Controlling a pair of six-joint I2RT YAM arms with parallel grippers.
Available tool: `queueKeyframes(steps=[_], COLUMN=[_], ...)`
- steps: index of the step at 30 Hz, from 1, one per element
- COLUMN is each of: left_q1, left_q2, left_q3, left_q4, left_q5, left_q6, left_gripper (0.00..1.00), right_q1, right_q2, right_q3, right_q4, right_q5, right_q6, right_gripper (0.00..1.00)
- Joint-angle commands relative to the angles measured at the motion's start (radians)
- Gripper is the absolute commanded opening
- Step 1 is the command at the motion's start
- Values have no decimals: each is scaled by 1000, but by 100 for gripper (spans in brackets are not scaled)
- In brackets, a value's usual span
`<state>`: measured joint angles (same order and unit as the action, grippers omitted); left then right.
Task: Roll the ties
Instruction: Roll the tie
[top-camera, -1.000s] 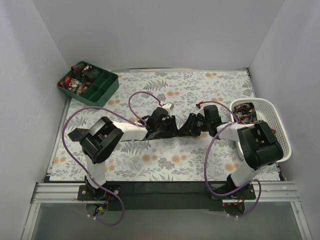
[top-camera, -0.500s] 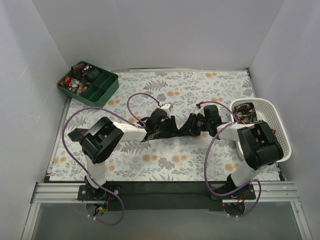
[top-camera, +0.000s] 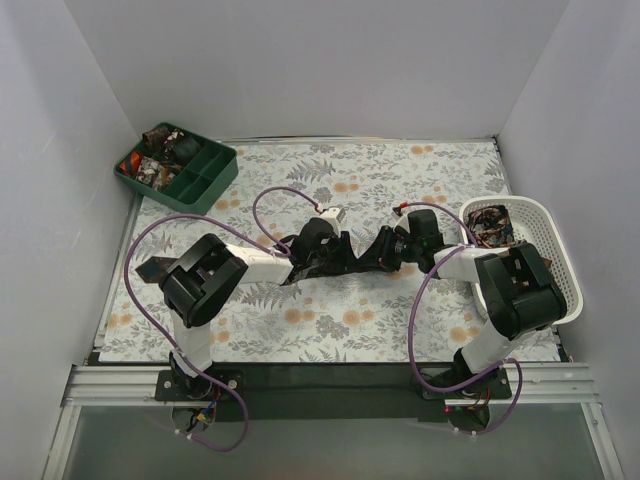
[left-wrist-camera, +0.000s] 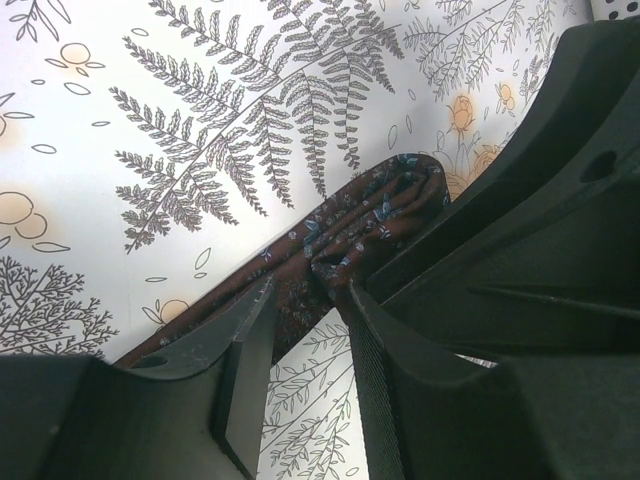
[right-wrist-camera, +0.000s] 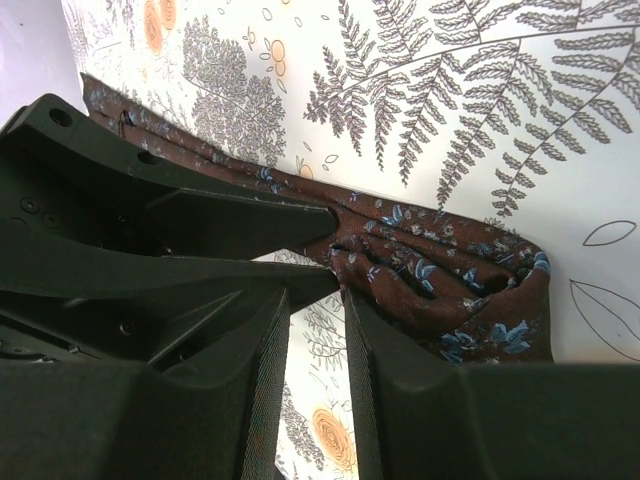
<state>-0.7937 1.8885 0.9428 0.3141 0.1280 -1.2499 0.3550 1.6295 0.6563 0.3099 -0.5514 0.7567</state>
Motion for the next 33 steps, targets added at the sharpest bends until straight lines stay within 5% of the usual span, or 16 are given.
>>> queueKeyframes(steps=[1,16,33], left_q1=[-21,-21,-21], left_q2=[-46,11,27], left_q3=[33,77,125], left_q4=[17,-63,-152], left_q5=[50,10,-44], left_q6=[-10,32,127], left_gripper=[33,27,24], right_q1=[9,-68,-137], right_q2=[-14,-183,-42], right_q3=[16,62,80], right_q4=[72,-185,-221], right_q5=[-19,113,15], right_q6=[18,-255,-387], right_gripper=[31,49,52])
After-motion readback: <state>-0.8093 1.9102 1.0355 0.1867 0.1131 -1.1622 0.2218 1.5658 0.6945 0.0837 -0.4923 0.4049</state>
